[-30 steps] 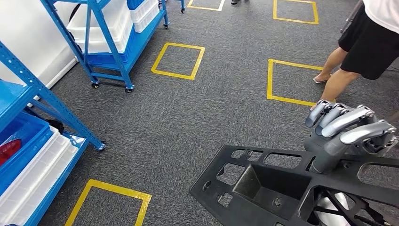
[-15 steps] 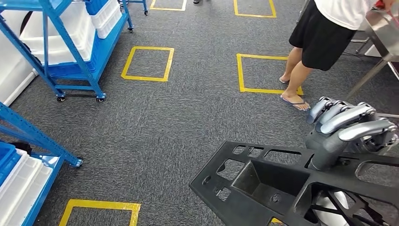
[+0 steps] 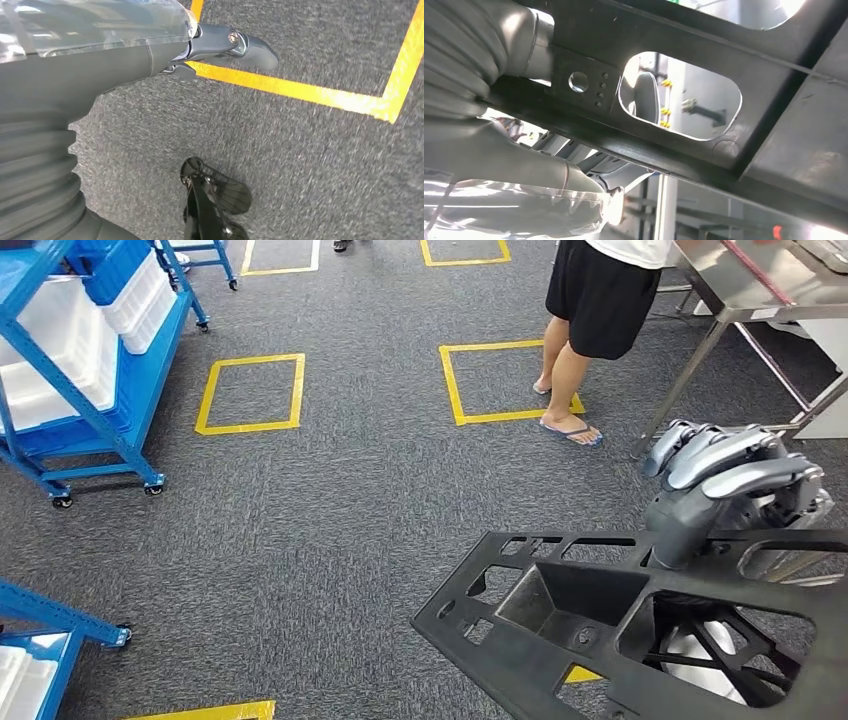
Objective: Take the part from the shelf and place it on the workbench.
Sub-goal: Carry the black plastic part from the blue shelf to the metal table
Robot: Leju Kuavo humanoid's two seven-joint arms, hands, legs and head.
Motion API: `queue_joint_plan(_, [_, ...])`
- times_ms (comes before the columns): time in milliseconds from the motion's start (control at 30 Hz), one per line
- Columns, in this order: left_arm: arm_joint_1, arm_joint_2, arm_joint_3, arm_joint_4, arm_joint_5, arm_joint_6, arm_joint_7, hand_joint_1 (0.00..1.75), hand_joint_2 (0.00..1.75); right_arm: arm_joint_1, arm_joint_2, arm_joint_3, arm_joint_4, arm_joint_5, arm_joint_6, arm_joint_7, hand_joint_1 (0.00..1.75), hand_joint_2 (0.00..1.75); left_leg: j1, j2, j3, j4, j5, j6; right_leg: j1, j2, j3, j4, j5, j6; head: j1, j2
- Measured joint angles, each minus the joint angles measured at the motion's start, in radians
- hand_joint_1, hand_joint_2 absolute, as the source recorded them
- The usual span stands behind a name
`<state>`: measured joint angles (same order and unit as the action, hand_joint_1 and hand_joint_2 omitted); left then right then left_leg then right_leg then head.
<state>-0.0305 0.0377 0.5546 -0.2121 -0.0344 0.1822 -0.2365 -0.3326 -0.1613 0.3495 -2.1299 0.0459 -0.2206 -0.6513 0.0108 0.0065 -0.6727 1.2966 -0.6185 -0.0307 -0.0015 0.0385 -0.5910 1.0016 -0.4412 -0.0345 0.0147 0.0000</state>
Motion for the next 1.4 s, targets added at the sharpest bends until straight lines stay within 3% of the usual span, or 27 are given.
queue_joint_plan(33, [0.001,-0.001,0.0,0.0,-0.001,0.002,0.005,0.0,1.75,0.0,-0.001,0.0,0.005,0.0,-0.001,0.001,1.75,1.75,0.0,-0.001,-0.002,-0.009,0.022,0.0,0.0,0.014,0.001,0.001,0.0,0.0,0.0,0.0])
queue_joint_plan(67, [0.001,-0.002,0.001,0.0,-0.003,0.005,0.01,0.0,1.75,0.0,-0.002,0.0,0.01,0.001,-0.002,0.002,1.75,1.75,0.001,-0.006,0.016,-0.059,0.061,0.002,-0.001,0.028,0.003,0.002,-0.001,0.002,0.0,0.0])
queue_joint_plan(133, [0.002,-0.004,0.002,0.0,-0.004,0.011,0.019,0.0,1.75,-0.001,-0.003,0.0,0.015,0.004,-0.003,0.002,1.75,1.75,0.006,-0.044,0.076,-0.205,0.136,0.005,-0.001,0.053,0.005,0.007,-0.005,0.008,0.0,0.0])
queue_joint_plan(200, [0.001,-0.005,0.005,0.001,-0.002,0.014,0.022,0.0,1.75,-0.003,-0.003,0.002,0.021,0.011,-0.005,0.002,1.75,1.75,0.008,-0.076,0.107,-0.281,0.158,0.01,-0.003,0.076,-0.002,0.011,-0.005,0.02,-0.001,0.0])
queue_joint_plan(267, [-0.003,-0.006,0.009,0.001,0.002,0.014,0.021,0.0,1.75,-0.005,-0.004,0.003,0.027,0.018,-0.008,0.002,1.75,1.75,0.005,-0.063,0.111,-0.288,0.156,0.022,-0.006,0.098,-0.01,0.01,0.0,0.033,-0.001,0.0])
queue_joint_plan(300, [-0.005,-0.008,0.012,0.001,0.005,0.014,0.02,0.0,1.75,-0.007,-0.006,0.003,0.029,0.019,-0.01,0.002,1.75,1.75,0.005,-0.052,0.113,-0.293,0.159,0.029,-0.007,0.097,-0.012,0.012,-0.001,0.038,-0.001,0.0])
queue_joint_plan(367, [-0.005,-0.012,0.017,0.001,0.01,0.014,0.015,0.0,1.75,-0.014,-0.009,0.004,0.031,0.022,-0.014,0.003,1.75,1.75,0.006,-0.026,0.116,-0.303,0.165,0.043,-0.004,0.047,-0.037,0.061,-0.033,0.045,0.004,0.0])
queue_joint_plan(433, [-0.003,-0.014,0.021,0.001,0.013,0.013,0.012,0.0,1.75,-0.021,-0.011,0.005,0.033,0.031,-0.017,0.004,1.75,1.75,0.002,0.0,0.116,-0.306,0.166,0.05,-0.004,-0.015,-0.102,0.194,-0.1,0.049,0.009,0.0])
queue_joint_plan(500, [-0.001,-0.015,0.022,0.001,0.011,0.011,0.011,0.0,1.75,-0.021,-0.011,0.006,0.036,0.04,-0.018,0.008,1.75,1.75,0.0,0.027,0.116,-0.306,0.163,0.052,-0.006,-0.03,-0.158,0.305,-0.135,0.053,0.009,0.0])
queue_joint_plan(533, [-0.001,-0.016,0.022,0.001,0.008,0.01,0.011,0.0,1.75,-0.021,-0.011,0.007,0.036,0.042,-0.018,0.009,1.75,1.75,-0.001,0.04,0.117,-0.305,0.162,0.052,-0.007,-0.033,-0.159,0.307,-0.125,0.054,0.009,0.0])
queue_joint_plan(600, [-0.002,-0.018,0.022,0.001,0.001,0.009,0.011,0.0,1.75,-0.021,-0.012,0.006,0.037,0.043,-0.02,0.01,1.75,1.75,-0.002,0.063,0.122,-0.305,0.158,0.049,-0.004,-0.055,-0.097,0.191,-0.061,0.049,0.009,0.0])
queue_joint_plan(633, [-0.002,-0.02,0.022,0.001,-0.003,0.009,0.011,0.0,1.75,-0.02,-0.013,0.006,0.037,0.042,-0.021,0.01,1.75,1.75,-0.004,0.072,0.126,-0.304,0.154,0.046,0.001,-0.085,-0.056,0.112,-0.034,0.044,0.009,0.0])
queue_joint_plan(700, [-0.002,-0.022,0.022,0.001,-0.008,0.009,0.011,0.0,1.75,-0.017,-0.016,0.004,0.035,0.04,-0.023,0.01,1.75,1.75,-0.01,0.091,0.132,-0.303,0.147,0.037,0.011,-0.125,-0.007,0.016,-0.009,0.033,0.009,0.0])
queue_joint_plan(733, [-0.002,-0.023,0.022,0.001,-0.01,0.009,0.011,0.0,1.75,-0.012,-0.018,0.002,0.034,0.039,-0.025,0.009,1.75,1.75,-0.012,0.101,0.135,-0.302,0.144,0.032,0.016,-0.127,-0.003,0.005,-0.011,0.03,0.008,0.0])
queue_joint_plan(800, [-0.003,-0.023,0.022,0.001,-0.014,0.007,0.008,0.0,1.75,0.004,-0.025,-0.003,0.029,0.038,-0.029,0.004,1.75,1.75,-0.011,0.118,0.141,-0.301,0.137,0.022,0.013,-0.098,-0.003,0.001,-0.007,0.021,0.008,0.0])
queue_joint_plan(867, [-0.003,-0.025,0.022,0.001,-0.018,0.005,0.005,0.0,1.75,0.019,-0.03,-0.008,0.021,0.038,-0.033,-0.006,1.75,1.75,-0.006,0.083,0.128,-0.257,0.103,0.012,0.007,-0.072,0.001,-0.004,-0.003,0.01,0.006,0.0])
queue_joint_plan(933, [0.001,-0.025,0.022,0.001,-0.019,0.004,0.004,0.0,1.75,0.031,-0.033,-0.01,0.017,0.038,-0.034,-0.012,1.75,1.75,-0.002,0.024,0.071,-0.13,0.037,0.006,0.004,-0.044,0.003,-0.006,-0.001,0.003,0.002,0.0])
queue_joint_plan(967, [0.003,-0.025,0.022,0.001,-0.019,0.004,0.004,0.0,1.75,0.038,-0.033,-0.01,0.016,0.038,-0.034,-0.013,1.75,1.75,-0.002,0.009,0.036,-0.059,0.01,0.004,0.004,-0.03,0.002,-0.006,0.0,0.002,0.001,0.0])
queue_joint_plan(1000, [0.005,-0.025,0.022,0.001,-0.019,0.004,0.004,0.0,1.75,0.045,-0.035,-0.01,0.016,0.039,-0.033,-0.013,1.75,1.75,-0.001,0.003,0.008,-0.009,-0.002,0.003,0.005,-0.014,0.003,-0.005,0.0,0.002,0.001,0.0])
queue_joint_plan(1033, [0.006,-0.025,0.022,0.001,-0.019,0.004,0.004,0.0,1.75,0.049,-0.035,-0.01,0.016,0.039,-0.033,-0.013,1.75,1.75,-0.001,0.001,-0.003,0.003,0.008,0.004,0.005,0.002,0.003,-0.004,0.0,0.002,0.001,0.0])
queue_joint_plan(1067, [0.007,-0.025,0.022,0.001,-0.02,0.003,0.004,0.0,1.75,0.052,-0.035,-0.01,0.016,0.039,-0.034,-0.013,1.75,1.75,-0.001,-0.001,0.006,-0.027,0.038,0.005,0.005,0.017,0.005,-0.003,0.0,0.002,0.001,0.0])
queue_joint_plan(1100, [0.007,-0.025,0.022,0.001,-0.02,0.003,0.004,0.0,1.75,0.053,-0.036,-0.01,0.016,0.04,-0.034,-0.013,1.75,1.75,0.0,-0.011,0.03,-0.091,0.081,0.008,0.005,0.032,0.007,-0.002,-0.001,0.004,0.001,0.0])
queue_joint_plan(1167, [0.006,-0.025,0.022,0.001,-0.02,0.003,0.004,0.0,1.75,0.055,-0.036,-0.01,0.016,0.04,-0.034,-0.014,1.75,1.75,0.003,-0.059,0.088,-0.232,0.146,0.014,0.004,0.059,0.008,0.002,-0.004,0.009,0.001,0.0])
queue_joint_plan(1233, [0.006,-0.024,0.022,0.001,-0.02,0.001,0.002,0.0,1.75,0.058,-0.036,-0.01,0.015,0.04,-0.034,-0.018,1.75,1.75,0.003,-0.089,0.112,-0.29,0.157,0.02,0.001,0.08,0.0,0.005,-0.003,0.02,0.001,0.0])
queue_joint_plan(1300, [0.004,-0.024,0.022,0.001,-0.019,0.0,0.0,0.0,1.75,0.064,-0.037,-0.011,0.012,0.041,-0.034,-0.024,1.75,1.75,0.002,-0.073,0.115,-0.298,0.159,0.028,-0.004,0.1,-0.007,0.005,0.001,0.034,0.001,0.0])
queue_joint_plan(1333, [0.004,-0.025,0.022,0.001,-0.018,0.0,-0.001,0.0,1.75,0.066,-0.039,-0.011,0.009,0.041,-0.034,-0.026,1.75,1.75,0.003,-0.061,0.117,-0.303,0.162,0.034,-0.003,0.088,-0.011,0.013,-0.004,0.038,0.002,0.0])
queue_joint_plan(1400, [0.003,-0.025,0.023,0.001,-0.017,0.001,-0.002,0.0,1.75,0.068,-0.043,-0.011,0.006,0.037,-0.032,-0.027,1.75,1.75,0.006,-0.034,0.12,-0.313,0.167,0.046,0.0,0.031,-0.043,0.079,-0.045,0.045,0.007,0.0])
